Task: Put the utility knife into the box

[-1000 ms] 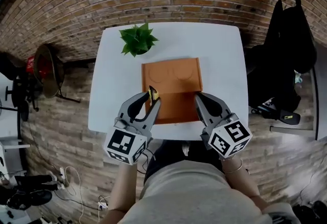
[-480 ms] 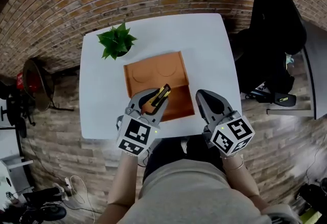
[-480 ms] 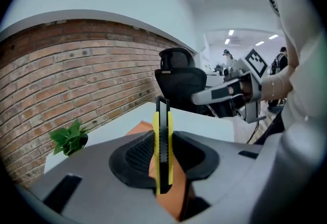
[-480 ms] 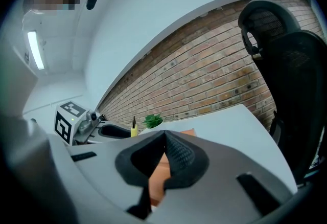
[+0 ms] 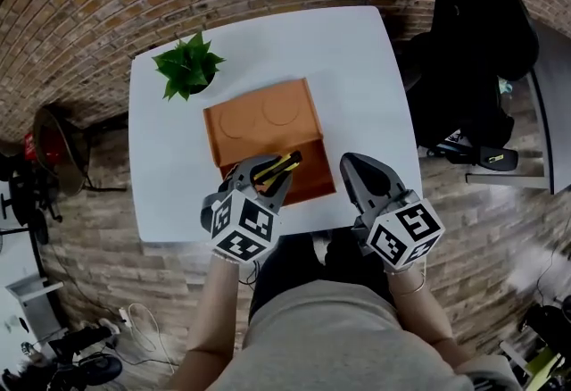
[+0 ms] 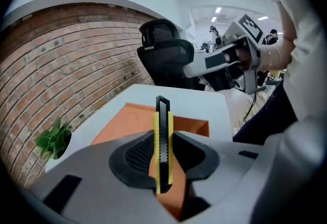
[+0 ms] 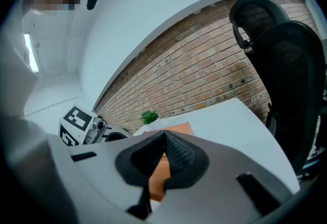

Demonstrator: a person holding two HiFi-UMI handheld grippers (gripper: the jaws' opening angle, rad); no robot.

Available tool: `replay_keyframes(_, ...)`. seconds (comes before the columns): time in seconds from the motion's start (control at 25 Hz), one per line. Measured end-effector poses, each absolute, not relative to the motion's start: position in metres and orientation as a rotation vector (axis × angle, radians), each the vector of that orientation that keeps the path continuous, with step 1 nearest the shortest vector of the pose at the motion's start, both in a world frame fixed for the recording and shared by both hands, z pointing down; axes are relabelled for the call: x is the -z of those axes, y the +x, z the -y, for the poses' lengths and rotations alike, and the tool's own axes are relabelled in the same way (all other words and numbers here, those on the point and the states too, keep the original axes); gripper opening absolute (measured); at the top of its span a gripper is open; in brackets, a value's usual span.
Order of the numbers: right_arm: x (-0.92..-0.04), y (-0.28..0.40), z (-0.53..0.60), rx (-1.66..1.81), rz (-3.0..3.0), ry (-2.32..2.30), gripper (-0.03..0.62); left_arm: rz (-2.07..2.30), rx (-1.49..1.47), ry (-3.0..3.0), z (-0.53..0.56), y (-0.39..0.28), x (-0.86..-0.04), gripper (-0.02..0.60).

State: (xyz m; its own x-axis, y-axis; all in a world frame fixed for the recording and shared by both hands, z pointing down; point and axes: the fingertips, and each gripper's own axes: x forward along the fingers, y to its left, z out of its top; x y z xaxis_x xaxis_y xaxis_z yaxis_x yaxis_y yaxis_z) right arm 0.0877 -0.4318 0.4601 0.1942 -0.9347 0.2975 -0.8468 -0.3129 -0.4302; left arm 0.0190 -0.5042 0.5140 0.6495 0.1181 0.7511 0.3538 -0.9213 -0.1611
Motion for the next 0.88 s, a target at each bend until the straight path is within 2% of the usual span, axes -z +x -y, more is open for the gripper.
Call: replay_keyframes(0.88, -0.509, 0.085, 0.408, 0.916, -1.61, -2.308, -0.002, 0.646, 1.496, -2.216, 0.485, 0.014, -0.61, 0.11)
